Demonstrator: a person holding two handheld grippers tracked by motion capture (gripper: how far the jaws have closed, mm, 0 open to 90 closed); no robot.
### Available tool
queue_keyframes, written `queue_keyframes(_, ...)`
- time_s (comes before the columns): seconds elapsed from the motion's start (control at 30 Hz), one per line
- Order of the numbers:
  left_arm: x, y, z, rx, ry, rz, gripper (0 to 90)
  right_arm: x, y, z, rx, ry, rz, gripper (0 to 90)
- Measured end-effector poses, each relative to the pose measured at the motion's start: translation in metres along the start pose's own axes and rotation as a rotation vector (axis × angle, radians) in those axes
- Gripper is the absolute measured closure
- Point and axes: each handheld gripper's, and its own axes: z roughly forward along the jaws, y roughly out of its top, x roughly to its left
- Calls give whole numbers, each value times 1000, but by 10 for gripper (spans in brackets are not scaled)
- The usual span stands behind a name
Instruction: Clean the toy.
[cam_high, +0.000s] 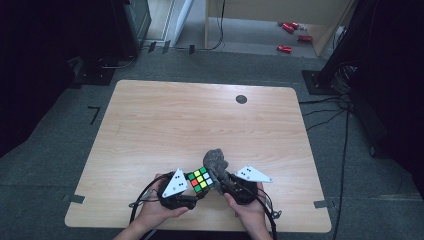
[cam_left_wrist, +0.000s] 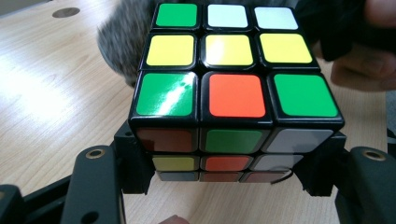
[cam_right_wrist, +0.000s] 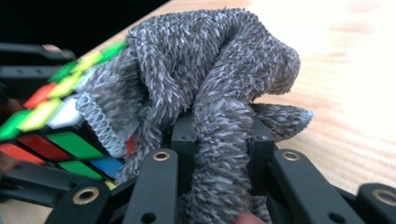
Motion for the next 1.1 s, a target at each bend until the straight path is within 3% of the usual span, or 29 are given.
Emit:
queue_keyframes(0.13, 3, -1, 0, -7, -11, -15, 353, 0, 3, -2, -3, 2, 6, 725)
queue_keyframes(0.27, 2, -2, 3, 6, -29, -24, 353, 4, 11, -10, -54, 22, 4, 717)
queue_keyframes(0.4, 1, -1, 3, 8, -22, -15, 353, 1, 4, -5, -32, 18, 27, 717)
queue_keyframes(0.43, 2, -1, 2, 3, -25, -23, 353, -2, -2, 0, -5, 4, 35, 720)
queue_keyframes(0.6, 6, -3, 3, -7, -51, -57, 353, 0, 0, -2, -1, -3, 27, 722)
queue_keyframes(0.73, 4, -3, 5, 4, -62, -50, 353, 2, 7, -8, -34, 16, 27, 721)
queue_keyframes(0.87, 0, -1, 4, 5, -57, -17, 352, 4, 11, -11, -55, 28, 19, 720)
queue_keyframes(0.9, 0, -1, 3, 2, -54, -14, 352, 0, 8, -9, -59, 55, 48, 716)
queue_keyframes(0.93, 1, -1, 2, -1, -47, -12, 352, 0, 8, -9, -59, 55, 48, 716)
queue_keyframes(1.03, 8, -2, 0, -10, -31, -47, 352, -6, 1, -1, -3, 48, 65, 718)
queue_keyframes(1.1, 9, -4, 1, -4, -30, -50, 352, -4, 2, -2, 1, 45, 60, 719)
